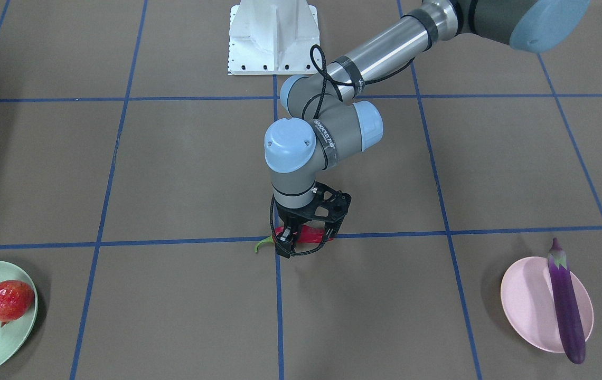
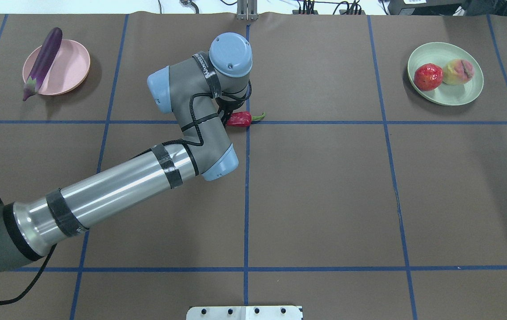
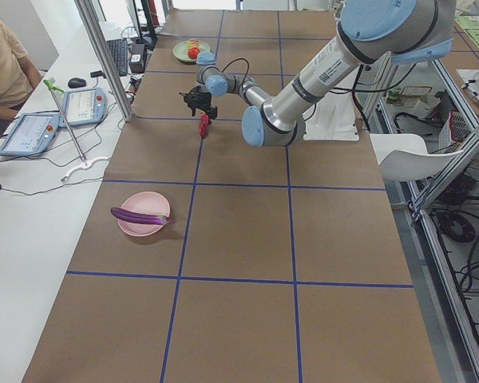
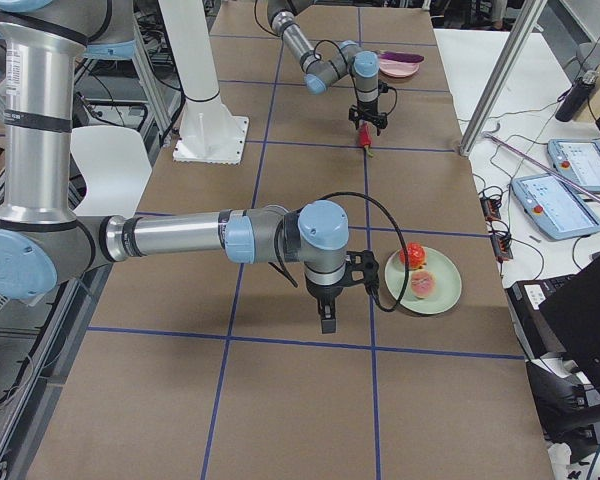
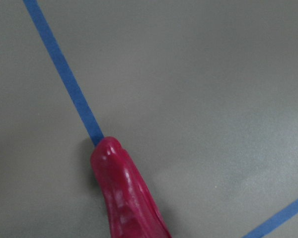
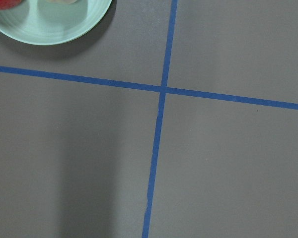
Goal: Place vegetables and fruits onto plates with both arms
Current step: 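Move the left gripper to the red chili pepper and grasp it, then carry the chili pepper with the left gripper onto the pink plate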
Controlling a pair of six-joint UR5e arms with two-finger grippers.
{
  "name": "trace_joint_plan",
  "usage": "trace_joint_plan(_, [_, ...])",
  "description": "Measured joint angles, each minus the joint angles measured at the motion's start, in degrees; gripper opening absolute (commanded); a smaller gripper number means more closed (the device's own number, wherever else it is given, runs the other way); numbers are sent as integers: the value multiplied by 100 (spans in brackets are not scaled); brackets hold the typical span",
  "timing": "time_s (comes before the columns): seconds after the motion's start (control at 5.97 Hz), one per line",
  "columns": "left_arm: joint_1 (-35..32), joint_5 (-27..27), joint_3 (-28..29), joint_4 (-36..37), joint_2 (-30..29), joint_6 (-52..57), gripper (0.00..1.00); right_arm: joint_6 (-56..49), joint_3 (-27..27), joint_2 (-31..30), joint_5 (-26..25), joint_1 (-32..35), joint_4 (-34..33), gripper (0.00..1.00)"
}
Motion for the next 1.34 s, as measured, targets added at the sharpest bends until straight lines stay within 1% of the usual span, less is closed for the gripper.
trace_joint_plan(0.17, [19,12,29,-19,3,4,93,7,0,0,0,-1,11,100])
trace_joint_plan(0.34, [52,16,47,-45,10,11,66,9,-1,0,0,1,27,100])
trace_joint_plan(0.5, [78,20,62,-69,14,34,31,8,-6,0,0,3,33,100])
trace_joint_plan(0.67, [87,32,66,-124,14,81,0,7,-8,0,0,3,35,100])
trace_joint_plan(1.01, [34,42,-29,-156,13,307,0,13,-9,-6,0,3,35,100])
trace_joint_plan(1.17, [-76,31,-166,-103,12,661,0,14,-9,-8,2,3,35,100])
trace_joint_plan(1.34, [-206,38,-335,50,24,1394,0,15,-9,-9,4,3,35,100])
